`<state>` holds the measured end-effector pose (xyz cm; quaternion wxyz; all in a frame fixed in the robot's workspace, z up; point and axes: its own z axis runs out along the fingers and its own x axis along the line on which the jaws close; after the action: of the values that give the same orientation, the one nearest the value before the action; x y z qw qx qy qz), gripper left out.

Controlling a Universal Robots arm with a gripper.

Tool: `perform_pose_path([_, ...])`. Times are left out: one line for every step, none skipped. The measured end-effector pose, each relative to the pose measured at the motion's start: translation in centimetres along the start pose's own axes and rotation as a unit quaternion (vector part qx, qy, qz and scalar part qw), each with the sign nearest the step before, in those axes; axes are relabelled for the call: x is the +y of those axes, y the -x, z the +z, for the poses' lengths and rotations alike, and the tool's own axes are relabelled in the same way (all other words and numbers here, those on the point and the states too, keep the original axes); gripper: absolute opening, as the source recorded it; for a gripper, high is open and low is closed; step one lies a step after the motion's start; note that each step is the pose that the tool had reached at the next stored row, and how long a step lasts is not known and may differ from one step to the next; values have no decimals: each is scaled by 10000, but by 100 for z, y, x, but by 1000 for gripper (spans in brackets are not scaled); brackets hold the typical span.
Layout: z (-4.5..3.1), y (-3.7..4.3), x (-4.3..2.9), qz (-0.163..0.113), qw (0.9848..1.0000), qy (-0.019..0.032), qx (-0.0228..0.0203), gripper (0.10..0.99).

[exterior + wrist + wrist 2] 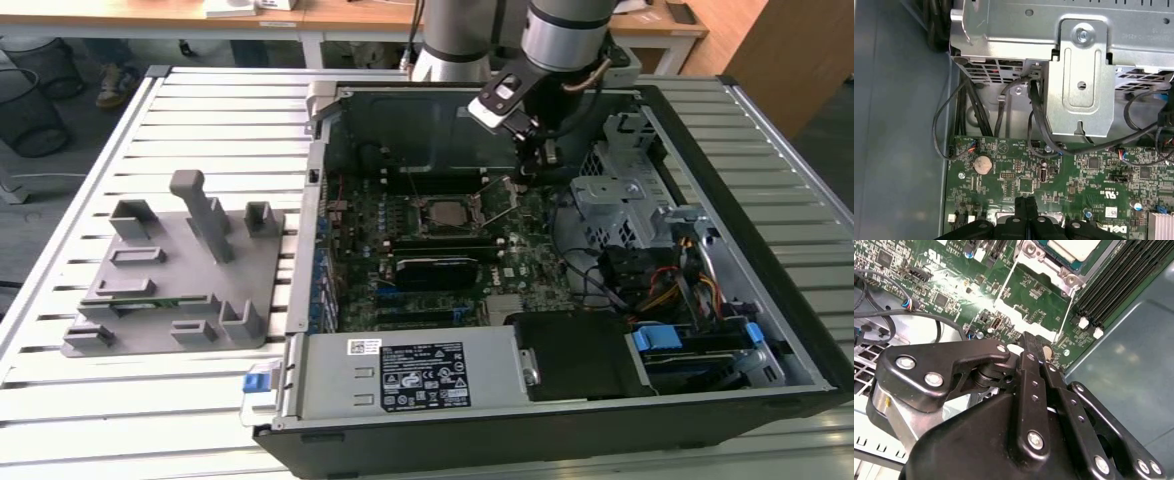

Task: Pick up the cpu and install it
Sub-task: 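Close the cpu cover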

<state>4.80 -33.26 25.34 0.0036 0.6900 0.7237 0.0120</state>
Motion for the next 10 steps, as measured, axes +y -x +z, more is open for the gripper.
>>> perform_pose_path([3, -1, 10, -6, 10000, 0, 0, 106])
perform_pose_path([6, -1, 19, -18, 10000, 0, 0, 106])
perform_pose_path([8, -1, 27, -32, 10000, -1, -1, 106])
perform_pose_path([11, -1, 35, -50, 10000, -1, 0, 106])
perform_pose_path([14, -1, 43, -67, 10000, -1, 1, 106])
perform_pose_path([18, -1, 48, -81, 10000, -1, 1, 106])
perform_pose_path([22, -2, 53, -92, 10000, -1, 2, 106])
perform_pose_path([28, -2, 59, -101, 9999, -1, 2, 106])
perform_pose_path([34, -1, 65, -107, 9999, -2, 2, 106])
perform_pose_path([43, -1, 69, -110, 9999, -3, 2, 106])
